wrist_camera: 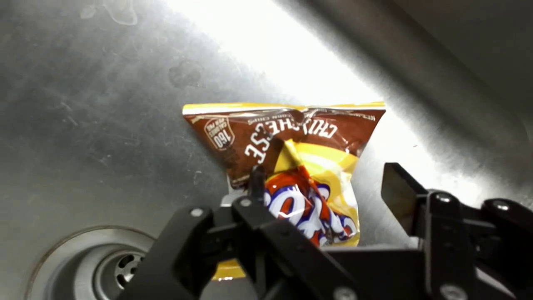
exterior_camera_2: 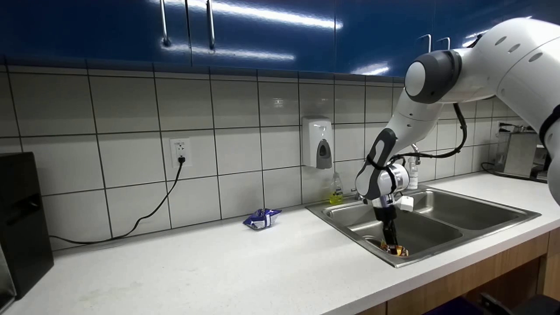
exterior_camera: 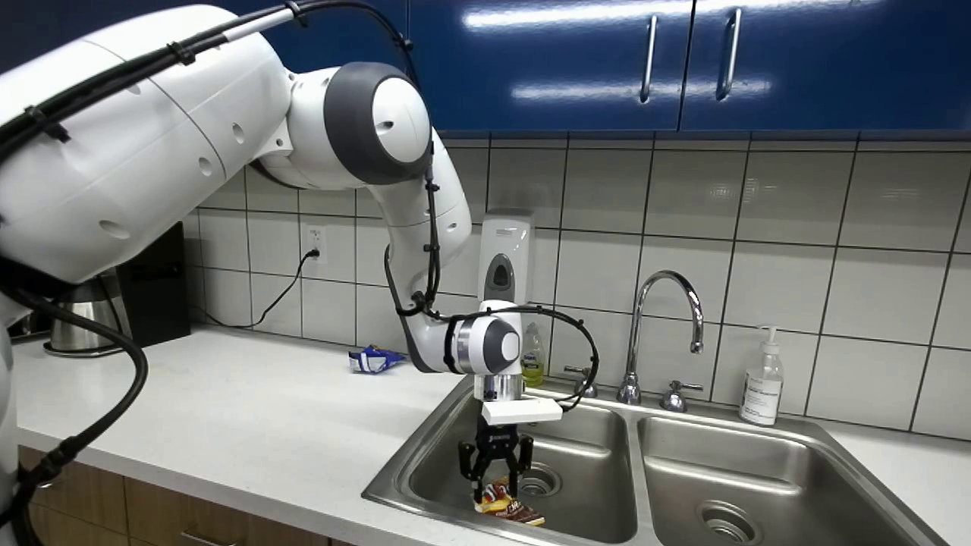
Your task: Pick up the snack from the sink and place it on the counter
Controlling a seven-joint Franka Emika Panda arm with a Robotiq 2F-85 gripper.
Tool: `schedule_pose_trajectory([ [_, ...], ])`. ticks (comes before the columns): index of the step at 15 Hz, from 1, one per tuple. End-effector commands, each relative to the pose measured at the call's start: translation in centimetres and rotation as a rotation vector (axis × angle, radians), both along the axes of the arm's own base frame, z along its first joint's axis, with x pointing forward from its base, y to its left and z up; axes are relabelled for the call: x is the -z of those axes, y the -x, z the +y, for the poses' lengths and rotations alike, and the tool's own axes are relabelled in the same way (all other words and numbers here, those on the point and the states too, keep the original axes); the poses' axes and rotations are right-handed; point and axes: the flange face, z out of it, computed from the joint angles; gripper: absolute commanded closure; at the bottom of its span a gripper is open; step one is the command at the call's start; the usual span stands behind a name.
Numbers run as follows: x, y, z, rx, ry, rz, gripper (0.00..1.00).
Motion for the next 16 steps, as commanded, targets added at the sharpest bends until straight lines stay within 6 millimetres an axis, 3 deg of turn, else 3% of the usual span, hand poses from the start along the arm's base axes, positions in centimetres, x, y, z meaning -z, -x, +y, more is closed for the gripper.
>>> schedule_pose_trajectory([
  [1, -0.4, -0.5, -0.5, -0.030, 0.016, 0.021, 0.58],
  [6, -0.4, -0.4, -0.7, -0.025, 0.013, 0.025, 0.98],
  [13, 0.4, -0.1, -0.6, -0.004, 0.012, 0.045, 1.00],
  [16, -0.9, -0.3, -0.5, 0.052, 0.021, 0.023, 1.00],
])
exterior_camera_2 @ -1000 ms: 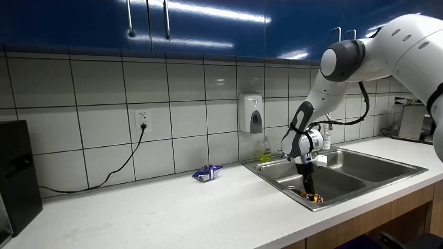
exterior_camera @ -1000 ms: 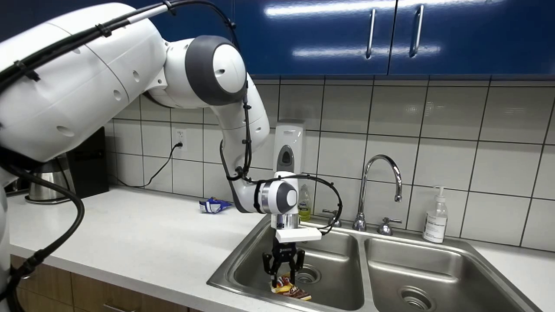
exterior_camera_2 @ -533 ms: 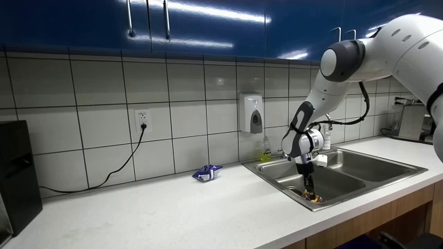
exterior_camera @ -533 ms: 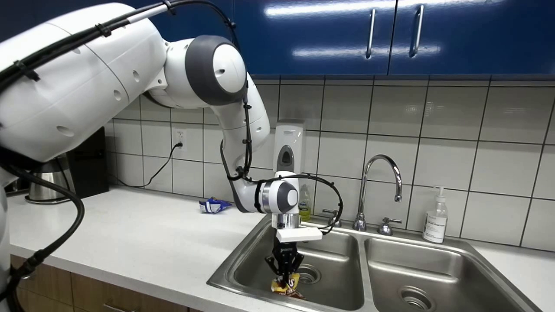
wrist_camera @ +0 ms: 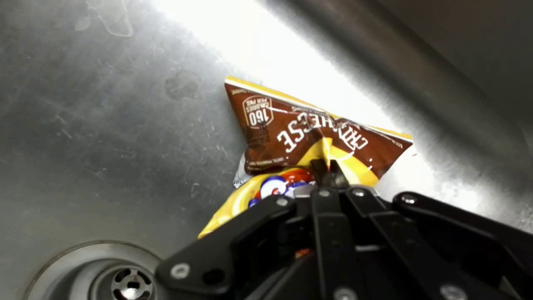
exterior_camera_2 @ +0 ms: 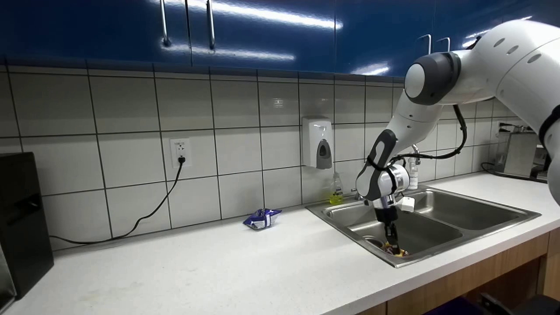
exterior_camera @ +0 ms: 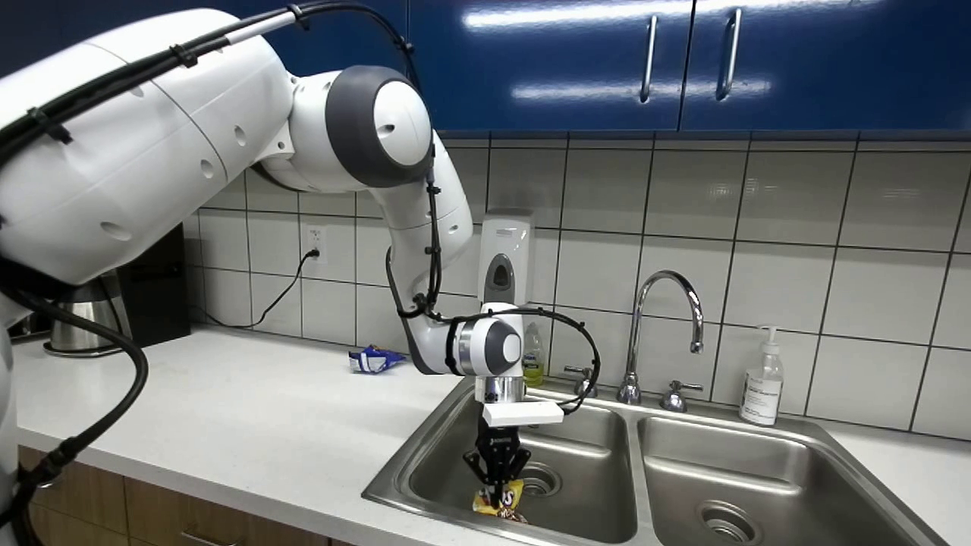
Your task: Pick up the snack from the sink and place it on the counter
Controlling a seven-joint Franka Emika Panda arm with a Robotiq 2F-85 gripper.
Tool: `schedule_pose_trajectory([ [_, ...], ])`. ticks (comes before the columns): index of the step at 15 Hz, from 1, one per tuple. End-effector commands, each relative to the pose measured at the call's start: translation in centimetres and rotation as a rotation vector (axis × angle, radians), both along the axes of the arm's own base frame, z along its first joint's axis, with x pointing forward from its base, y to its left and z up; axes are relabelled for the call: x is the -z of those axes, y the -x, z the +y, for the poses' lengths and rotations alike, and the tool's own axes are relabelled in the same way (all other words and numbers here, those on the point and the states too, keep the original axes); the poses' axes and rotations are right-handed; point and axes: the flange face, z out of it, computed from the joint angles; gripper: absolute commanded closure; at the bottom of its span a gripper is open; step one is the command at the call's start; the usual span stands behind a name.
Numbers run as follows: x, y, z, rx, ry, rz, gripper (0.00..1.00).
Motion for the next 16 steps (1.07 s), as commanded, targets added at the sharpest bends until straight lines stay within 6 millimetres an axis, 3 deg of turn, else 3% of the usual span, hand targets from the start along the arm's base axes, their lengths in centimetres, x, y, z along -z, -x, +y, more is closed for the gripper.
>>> schedule_pose_trajectory([
  [1, -2.1, -0.7, -0.1, 0.064, 0.014, -0.009, 1.00],
  [9, -12.6, -1.2, 2.1, 0.215, 0.053, -0.128, 1.00],
  [13, -18.6, 0.1, 4.8, 0.279, 0.074, -0.162, 1.00],
  [16, -22.0, 1.5, 7.2, 0.306, 0.087, -0.165, 1.00],
])
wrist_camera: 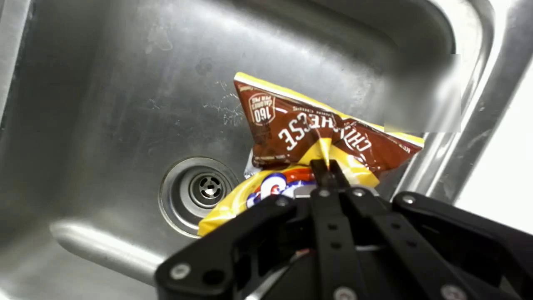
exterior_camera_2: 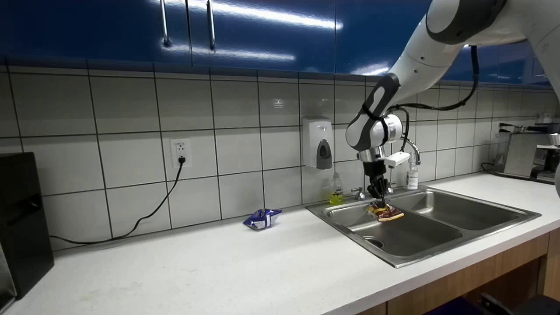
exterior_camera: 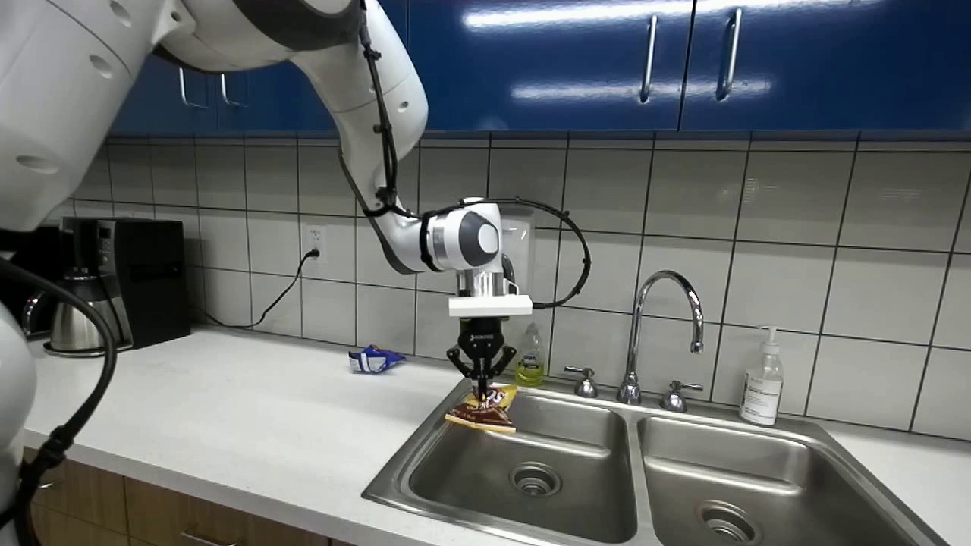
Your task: Pick up the snack from the sink and place it on the counter
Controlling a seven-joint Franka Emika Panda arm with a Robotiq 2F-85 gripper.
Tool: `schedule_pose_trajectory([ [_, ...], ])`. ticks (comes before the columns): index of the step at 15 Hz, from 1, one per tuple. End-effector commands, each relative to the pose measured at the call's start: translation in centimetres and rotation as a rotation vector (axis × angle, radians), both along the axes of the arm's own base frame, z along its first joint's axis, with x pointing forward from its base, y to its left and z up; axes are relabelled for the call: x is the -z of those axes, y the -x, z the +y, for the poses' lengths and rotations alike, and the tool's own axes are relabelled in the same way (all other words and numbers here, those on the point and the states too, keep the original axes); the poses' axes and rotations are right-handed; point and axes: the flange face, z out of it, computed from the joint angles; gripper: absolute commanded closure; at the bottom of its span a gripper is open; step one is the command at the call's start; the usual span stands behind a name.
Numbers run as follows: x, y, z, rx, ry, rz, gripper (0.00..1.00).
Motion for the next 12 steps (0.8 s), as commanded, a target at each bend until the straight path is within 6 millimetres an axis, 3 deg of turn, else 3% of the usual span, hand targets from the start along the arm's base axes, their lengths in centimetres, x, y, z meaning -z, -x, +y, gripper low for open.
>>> schedule_pose_trajectory([
  [1, -4.2, 3.0, 3.2, 0.050, 0.009, 0.007, 1.00],
  [5, -4.7, 4.9, 8.9, 0.016, 0.013, 0.020, 1.00],
  [12, 0.0, 7.7, 21.2, -0.064, 0.017, 0.066, 1.00],
])
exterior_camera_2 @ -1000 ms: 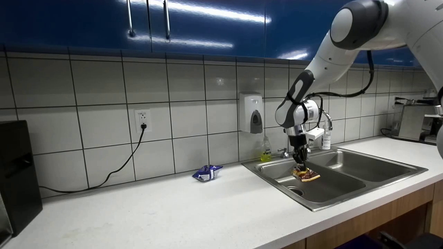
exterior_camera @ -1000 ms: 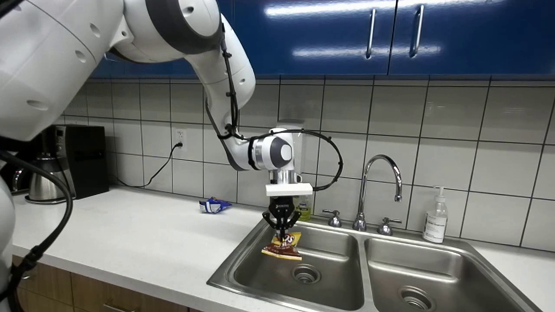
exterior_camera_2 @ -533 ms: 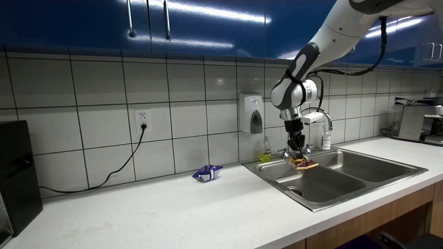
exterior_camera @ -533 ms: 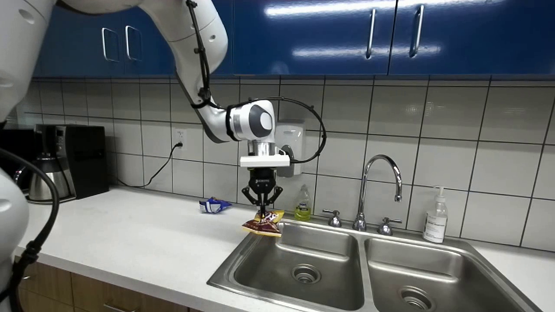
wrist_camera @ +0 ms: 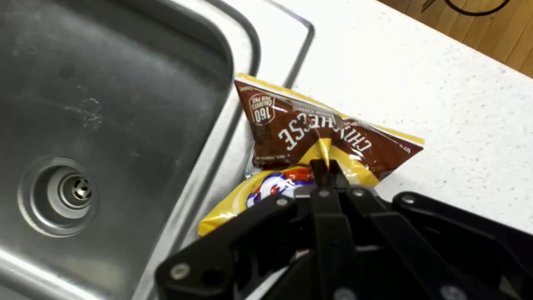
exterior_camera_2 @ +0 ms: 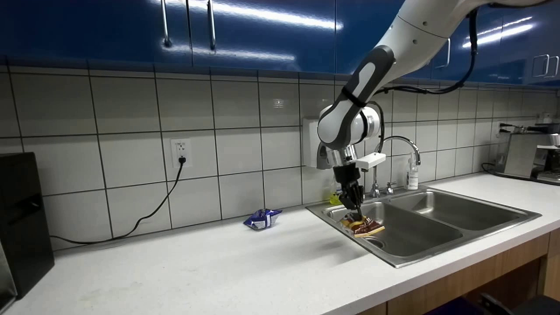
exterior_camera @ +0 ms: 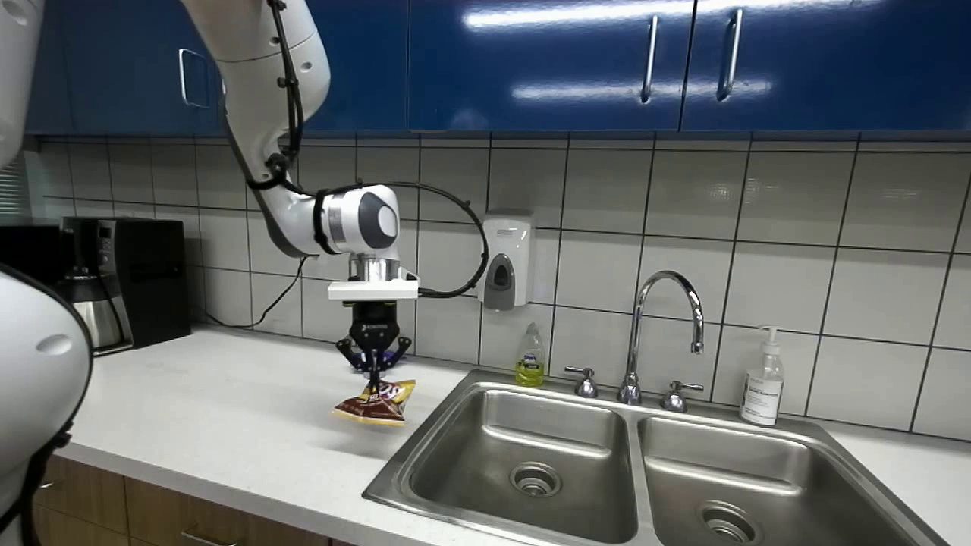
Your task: Pick up the snack from the sink and place it on the counter
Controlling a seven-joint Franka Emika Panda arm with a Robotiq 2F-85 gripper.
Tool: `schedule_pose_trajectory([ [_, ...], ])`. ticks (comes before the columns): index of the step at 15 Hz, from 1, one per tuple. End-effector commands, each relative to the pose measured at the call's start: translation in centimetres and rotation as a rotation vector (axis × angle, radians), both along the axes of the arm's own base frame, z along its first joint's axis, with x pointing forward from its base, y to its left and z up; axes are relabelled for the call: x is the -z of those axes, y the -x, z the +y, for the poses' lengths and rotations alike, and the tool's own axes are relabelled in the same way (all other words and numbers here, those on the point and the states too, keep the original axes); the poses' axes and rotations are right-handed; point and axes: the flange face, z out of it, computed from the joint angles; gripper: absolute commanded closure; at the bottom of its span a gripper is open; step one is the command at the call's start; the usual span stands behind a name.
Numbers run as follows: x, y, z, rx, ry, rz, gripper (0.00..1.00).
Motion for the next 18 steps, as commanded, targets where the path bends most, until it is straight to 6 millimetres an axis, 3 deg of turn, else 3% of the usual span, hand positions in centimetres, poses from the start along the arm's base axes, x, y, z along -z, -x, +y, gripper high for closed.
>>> schedule_pose_trajectory([
  [1, 1.4, 1.5, 4.4, -0.005, 0.015, 0.000, 1.00],
  [5, 3.4, 1.8, 7.1, 0.000, 0.031, 0.005, 1.00],
  [11, 5.9, 2.1, 7.5, 0.030, 0.055, 0.019, 1.00],
  [12, 5.9, 2.1, 7.4, 0.038, 0.056, 0.021, 0.74],
  [14, 5.3, 2.3, 7.4, 0.046, 0.053, 0.018, 0.68],
  [18, 2.5, 2.6, 7.3, 0.065, 0.045, -0.018, 0.37],
])
